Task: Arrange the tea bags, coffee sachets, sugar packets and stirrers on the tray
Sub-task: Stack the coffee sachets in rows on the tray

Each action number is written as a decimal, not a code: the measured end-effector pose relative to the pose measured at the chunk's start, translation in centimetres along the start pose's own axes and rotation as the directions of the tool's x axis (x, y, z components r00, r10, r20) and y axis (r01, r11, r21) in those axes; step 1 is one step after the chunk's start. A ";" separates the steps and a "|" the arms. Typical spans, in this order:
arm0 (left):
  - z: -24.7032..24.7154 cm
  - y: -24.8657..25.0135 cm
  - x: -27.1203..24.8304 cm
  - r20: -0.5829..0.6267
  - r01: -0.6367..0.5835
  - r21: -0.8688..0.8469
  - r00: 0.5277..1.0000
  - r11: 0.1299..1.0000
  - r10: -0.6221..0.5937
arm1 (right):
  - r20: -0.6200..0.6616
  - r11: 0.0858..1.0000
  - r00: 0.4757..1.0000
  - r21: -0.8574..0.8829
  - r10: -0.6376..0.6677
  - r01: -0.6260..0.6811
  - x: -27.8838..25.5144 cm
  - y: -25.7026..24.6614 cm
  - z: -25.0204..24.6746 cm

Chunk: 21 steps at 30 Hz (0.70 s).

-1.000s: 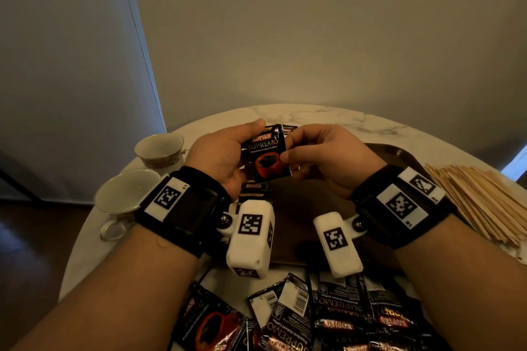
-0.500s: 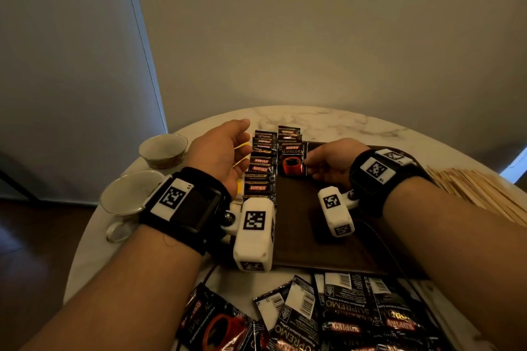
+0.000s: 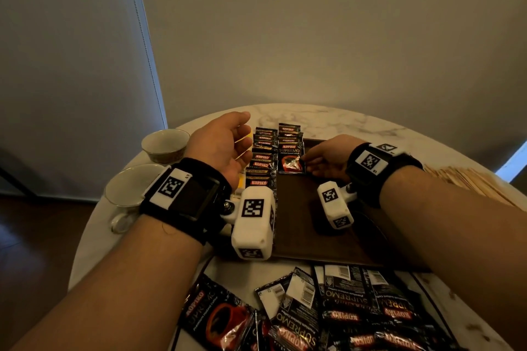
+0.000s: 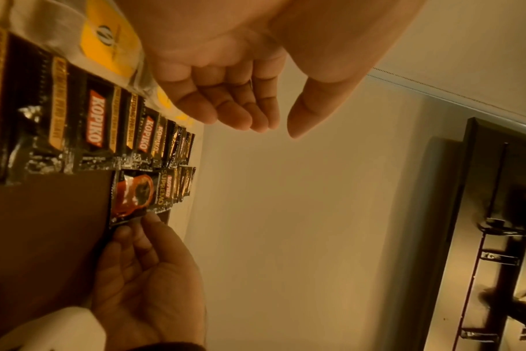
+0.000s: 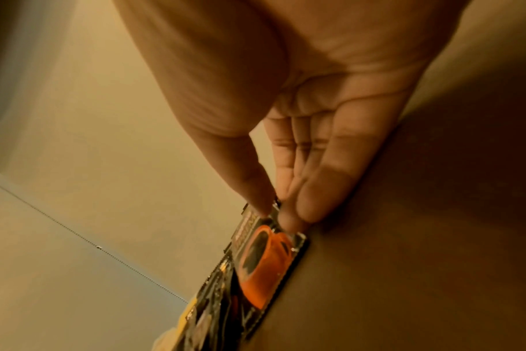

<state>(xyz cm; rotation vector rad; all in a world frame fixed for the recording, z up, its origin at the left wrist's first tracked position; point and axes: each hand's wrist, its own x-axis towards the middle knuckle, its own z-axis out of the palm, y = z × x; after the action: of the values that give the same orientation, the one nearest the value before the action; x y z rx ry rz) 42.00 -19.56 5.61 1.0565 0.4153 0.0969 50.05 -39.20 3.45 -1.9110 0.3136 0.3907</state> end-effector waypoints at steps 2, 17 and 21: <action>0.2 0.2 -0.8 0.017 -0.001 -0.007 1.000 1.000 0.001 | -0.005 1.000 1.000 0.023 -0.010 0.010 -0.5 0.0 -0.1; -5.5 -1.2 -14.4 0.253 -0.180 0.679 0.968 0.712 0.004 | 0.455 0.547 0.881 -0.708 -0.132 0.447 -16.7 2.0 -1.0; -7.6 -1.8 -18.6 0.216 -0.170 0.913 0.973 0.370 -0.085 | 0.508 0.349 0.860 -0.798 -0.048 0.491 -20.9 3.4 -0.8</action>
<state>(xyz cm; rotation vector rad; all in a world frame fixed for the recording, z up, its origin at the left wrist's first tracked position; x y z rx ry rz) 21.87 -19.23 6.16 2.2261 0.1946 -0.2683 29.80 -40.53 9.50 -2.8307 -0.7093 0.8341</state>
